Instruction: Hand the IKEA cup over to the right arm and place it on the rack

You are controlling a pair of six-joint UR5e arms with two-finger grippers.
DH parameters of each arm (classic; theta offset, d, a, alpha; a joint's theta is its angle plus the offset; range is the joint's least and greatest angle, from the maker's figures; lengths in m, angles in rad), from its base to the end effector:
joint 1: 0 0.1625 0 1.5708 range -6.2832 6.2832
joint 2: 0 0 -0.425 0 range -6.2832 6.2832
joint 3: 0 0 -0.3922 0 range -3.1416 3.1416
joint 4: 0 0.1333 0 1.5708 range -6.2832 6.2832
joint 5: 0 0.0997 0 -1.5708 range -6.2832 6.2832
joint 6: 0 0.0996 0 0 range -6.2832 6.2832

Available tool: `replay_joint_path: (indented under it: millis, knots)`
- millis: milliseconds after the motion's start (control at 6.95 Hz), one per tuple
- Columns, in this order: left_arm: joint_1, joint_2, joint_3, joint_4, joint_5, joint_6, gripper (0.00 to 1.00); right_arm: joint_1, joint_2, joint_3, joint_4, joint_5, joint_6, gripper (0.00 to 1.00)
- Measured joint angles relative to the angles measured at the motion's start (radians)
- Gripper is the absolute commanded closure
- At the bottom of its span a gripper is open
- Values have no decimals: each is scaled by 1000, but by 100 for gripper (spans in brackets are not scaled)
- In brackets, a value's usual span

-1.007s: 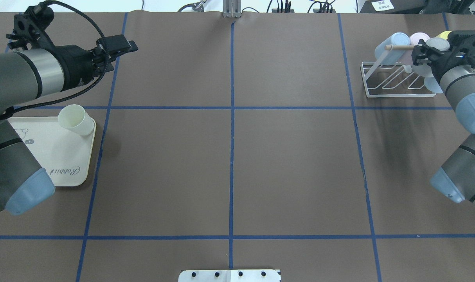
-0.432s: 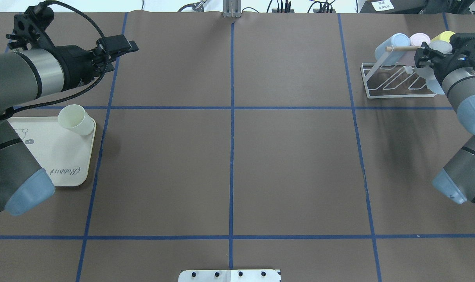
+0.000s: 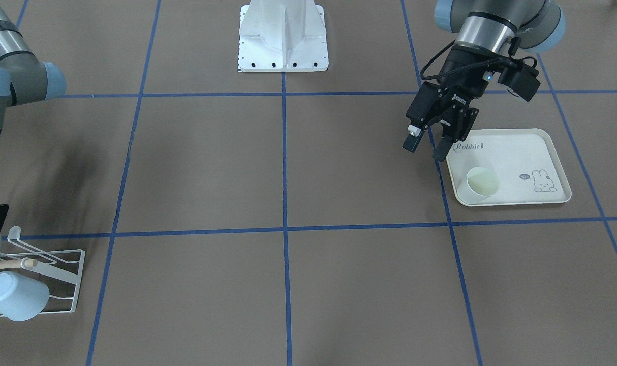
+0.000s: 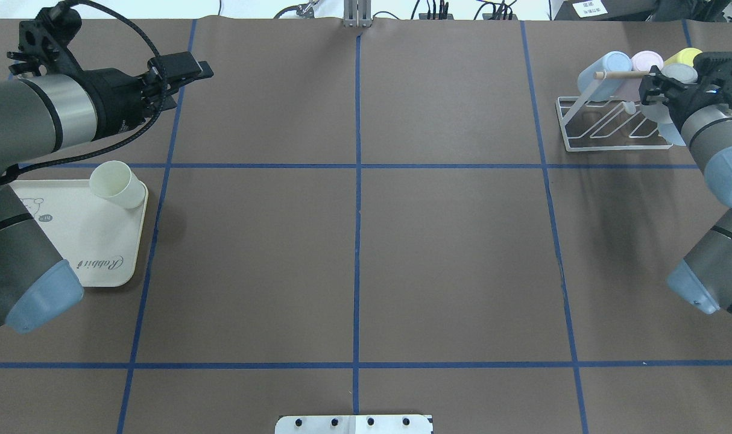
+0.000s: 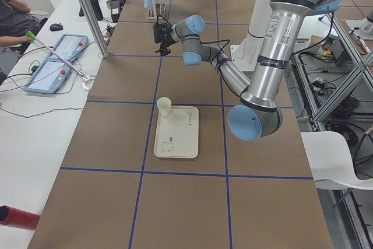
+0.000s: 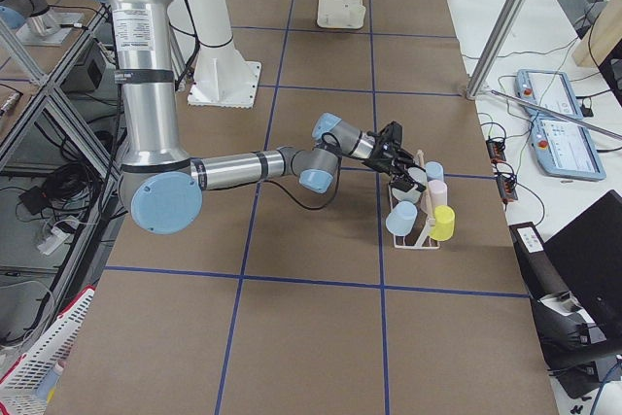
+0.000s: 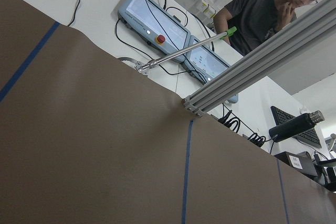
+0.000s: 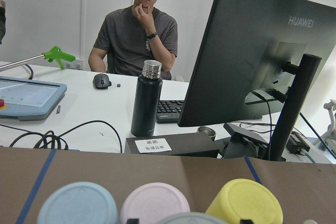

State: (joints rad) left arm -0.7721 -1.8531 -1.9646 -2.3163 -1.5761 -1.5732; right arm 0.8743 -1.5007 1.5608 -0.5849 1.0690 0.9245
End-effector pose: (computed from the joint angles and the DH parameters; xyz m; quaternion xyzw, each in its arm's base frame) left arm 0.2926 -0.4702 0.2415 0.2431 0.6055 -0.2846 0.7024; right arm -0.2118 -0.5357 0.5204 0.4893 -0.2024 0.2187 0.8196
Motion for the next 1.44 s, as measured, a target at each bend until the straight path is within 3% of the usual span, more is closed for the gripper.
replay_joint_path:
  millis: [719,1151,1439]
  knots:
    - [0,1,-6,1,-5,-1,0,4,0,-2,4,1,0,1]
    - [-6,16,-7,2,-35,7,0,15,-4,15,99,5,36,1]
    - [-42,47,-9,3,-82,51,0,17,-49,102,144,25,115,1]
